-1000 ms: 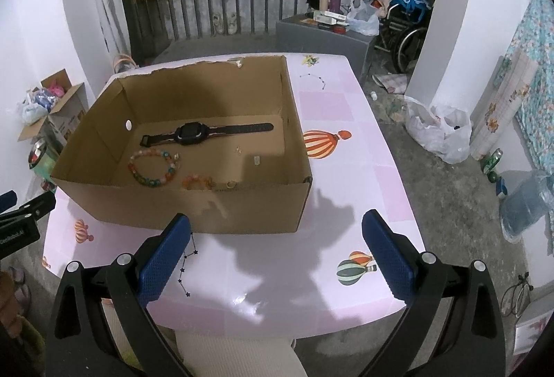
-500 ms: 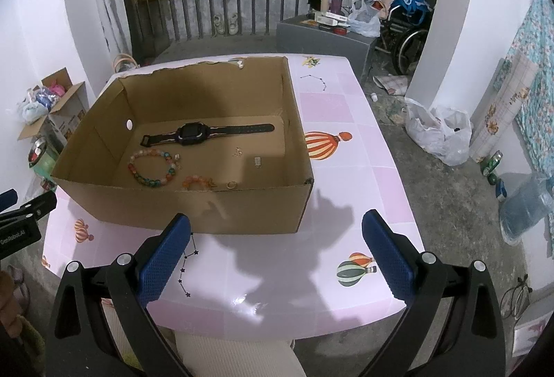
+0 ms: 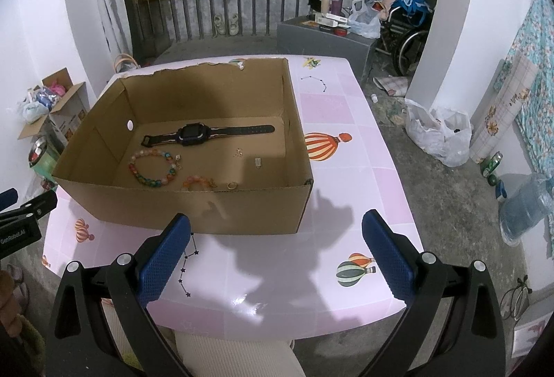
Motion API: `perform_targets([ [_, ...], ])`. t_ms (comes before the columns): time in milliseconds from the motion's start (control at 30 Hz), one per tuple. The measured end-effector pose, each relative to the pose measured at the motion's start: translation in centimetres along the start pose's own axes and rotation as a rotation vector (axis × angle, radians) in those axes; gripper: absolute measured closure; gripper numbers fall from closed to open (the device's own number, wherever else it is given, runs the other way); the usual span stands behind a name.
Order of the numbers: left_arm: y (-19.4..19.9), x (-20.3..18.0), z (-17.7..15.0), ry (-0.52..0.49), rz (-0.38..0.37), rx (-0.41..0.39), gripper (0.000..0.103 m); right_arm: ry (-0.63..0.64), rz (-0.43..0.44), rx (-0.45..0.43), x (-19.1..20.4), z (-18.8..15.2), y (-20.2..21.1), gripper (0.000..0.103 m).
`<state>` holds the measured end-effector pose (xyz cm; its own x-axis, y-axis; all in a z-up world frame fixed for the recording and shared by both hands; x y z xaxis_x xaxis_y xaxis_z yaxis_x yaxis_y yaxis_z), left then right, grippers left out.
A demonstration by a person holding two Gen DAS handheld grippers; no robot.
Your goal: Organize jewelry
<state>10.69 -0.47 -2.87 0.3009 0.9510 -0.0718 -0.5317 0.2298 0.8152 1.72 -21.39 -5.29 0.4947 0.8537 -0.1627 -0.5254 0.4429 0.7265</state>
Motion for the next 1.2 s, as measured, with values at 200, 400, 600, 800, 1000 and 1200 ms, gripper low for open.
perform_targets([
  [200,0.0,-0.02,-0.01,0.0,0.0,0.0,0.008,0.001,0.002,-0.001,0.02,0.05,0.02,0.006],
  [400,0.04,-0.02,-0.01,0.0,0.0,0.0,0.008,0.001,0.001,-0.001,0.08,0.07,0.1,0.006],
  [600,0.05,-0.05,-0.03,0.001,0.0,-0.001,0.008,0.001,0.001,-0.002,0.12,0.09,0.09,0.006],
  [800,0.19,-0.16,0.17,-0.005,-0.001,-0.004,0.008,0.001,0.003,-0.001,0.16,0.11,0.14,0.006],
  [1000,0.19,-0.19,0.14,-0.005,-0.001,-0.004,0.008,0.001,0.001,-0.003,0.15,0.11,0.14,0.006],
  [1200,0.19,-0.23,0.11,-0.004,0.0,-0.003,0.008,0.001,0.003,-0.003,0.17,0.1,0.14,0.006],
])
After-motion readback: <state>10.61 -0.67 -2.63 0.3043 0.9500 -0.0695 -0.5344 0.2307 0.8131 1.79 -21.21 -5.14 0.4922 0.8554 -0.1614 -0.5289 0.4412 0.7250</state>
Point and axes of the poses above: each gripper's, at about its wrist camera, not at the fingertips, and y roughly against the way its jaws point, x to its left, z to its top, the point moved 9 cm from there along -y, roughly the way its jaws point, and after that the axes turned 11 degrees about -z, right-handed, at the moved point
